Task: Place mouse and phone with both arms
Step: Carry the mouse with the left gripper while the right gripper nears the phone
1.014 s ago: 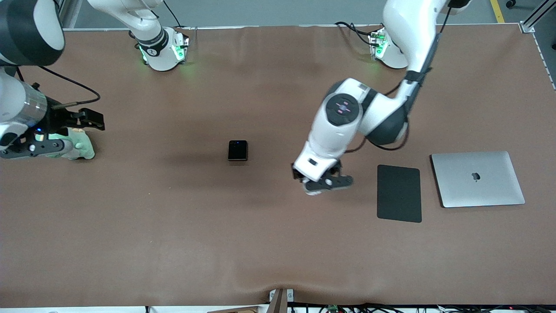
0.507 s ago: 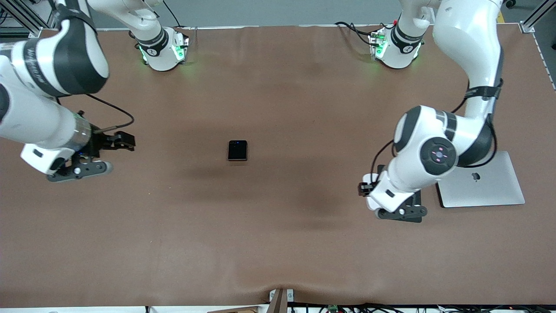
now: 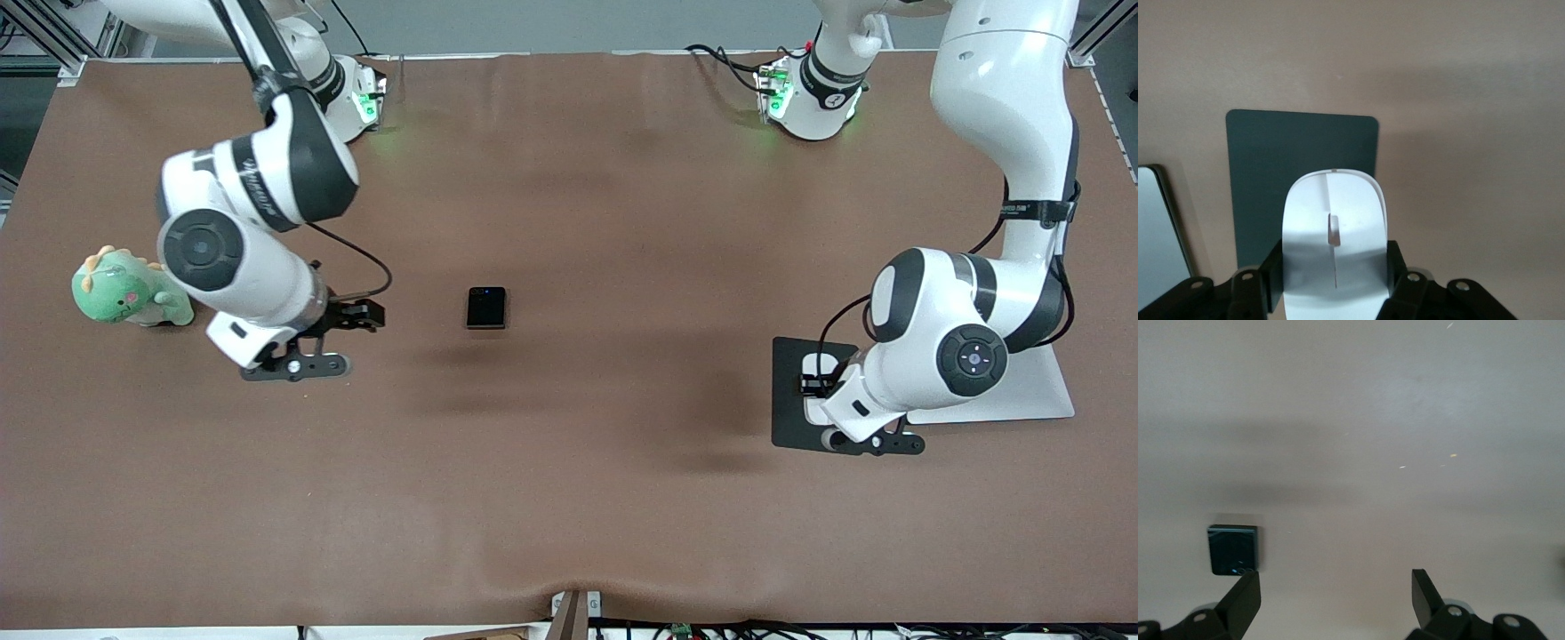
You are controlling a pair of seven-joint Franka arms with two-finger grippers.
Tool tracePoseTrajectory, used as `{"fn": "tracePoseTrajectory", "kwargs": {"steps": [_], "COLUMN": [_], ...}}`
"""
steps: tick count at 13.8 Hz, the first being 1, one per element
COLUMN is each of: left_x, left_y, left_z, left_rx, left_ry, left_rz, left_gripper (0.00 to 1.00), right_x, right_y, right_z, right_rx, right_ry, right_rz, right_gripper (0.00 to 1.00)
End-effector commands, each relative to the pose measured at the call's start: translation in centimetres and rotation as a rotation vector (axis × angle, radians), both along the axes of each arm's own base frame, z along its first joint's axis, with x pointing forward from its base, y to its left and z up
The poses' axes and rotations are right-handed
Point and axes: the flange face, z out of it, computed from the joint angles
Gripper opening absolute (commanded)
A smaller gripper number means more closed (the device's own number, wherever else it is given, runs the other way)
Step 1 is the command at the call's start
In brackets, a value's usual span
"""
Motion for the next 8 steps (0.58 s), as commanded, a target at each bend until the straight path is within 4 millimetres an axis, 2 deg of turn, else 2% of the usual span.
{"fn": "tracePoseTrajectory", "kwargs": {"steps": [1, 2, 4, 5, 8], "left_x": [-0.3, -0.8, -2.3, -2.7, -2.2], "left_y": [1.7, 1.7, 1.9, 1.9, 2.8], "left_z": [-2.1, -3.5, -6.1, -7.0, -8.5], "left_rx": [-0.019, -0.018, -0.016, -0.017, -0.024], "left_ry": [-0.034, -0.033, -0.035, -0.041, -0.074], "left_rz": [-0.031, -0.038, -0.041, -0.047, -0.058], "left_gripper": [0.0, 0.0, 0.0, 0.0, 0.0], "right_x": [0.0, 0.4, 0.2, 0.3, -0.5], "right_y": [1.8, 2.5, 5.3, 5.9, 7.6], "right_z": [-2.1, -3.0, -4.9, -6.2, -8.2], "right_rx": [0.045, 0.073, 0.088, 0.089, 0.078], "right_ry": [-0.004, -0.013, -0.037, -0.041, -0.025], "right_rz": [-0.082, -0.147, -0.145, -0.147, -0.133], "right_gripper": [1.0, 1.0, 1.0, 1.0, 1.0]}}
